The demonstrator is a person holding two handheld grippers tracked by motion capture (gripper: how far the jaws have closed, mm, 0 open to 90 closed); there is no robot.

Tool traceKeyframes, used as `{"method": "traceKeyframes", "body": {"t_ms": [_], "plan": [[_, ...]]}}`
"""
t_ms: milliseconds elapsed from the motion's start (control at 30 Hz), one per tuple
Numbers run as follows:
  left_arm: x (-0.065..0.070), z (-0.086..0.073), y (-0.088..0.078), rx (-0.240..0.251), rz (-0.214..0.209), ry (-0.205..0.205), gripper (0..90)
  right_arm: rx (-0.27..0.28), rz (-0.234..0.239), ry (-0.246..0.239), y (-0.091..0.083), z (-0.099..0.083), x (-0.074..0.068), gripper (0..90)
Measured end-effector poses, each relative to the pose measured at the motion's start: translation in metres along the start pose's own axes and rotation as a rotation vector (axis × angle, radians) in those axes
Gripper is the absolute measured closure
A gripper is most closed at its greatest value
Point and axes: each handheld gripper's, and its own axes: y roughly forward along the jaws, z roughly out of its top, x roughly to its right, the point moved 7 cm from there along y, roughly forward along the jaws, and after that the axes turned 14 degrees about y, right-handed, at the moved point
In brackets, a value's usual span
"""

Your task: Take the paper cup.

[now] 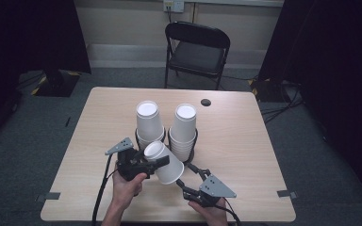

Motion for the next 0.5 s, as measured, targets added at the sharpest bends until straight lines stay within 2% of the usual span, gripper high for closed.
{"method": "traceKeyframes", "body": {"t_ms": [200,333,500], "plan": [[0.006,0.001,0.001,0.006,-0.032,-0.028,21.7,0.033,0.03,-0.03,0.004,0.004,-0.004,45.3],[0.009,0.003,0.002,0.019,-0.051,-0.064,21.7,0.054,0.036,-0.059,0.007,0.007,-0.004,49.0],[0.015,0.002,0.007,0.005,-0.07,-0.058,21.7,0.075,0.04,-0.088,0.013,0.012,-0.002,54.6]]}}
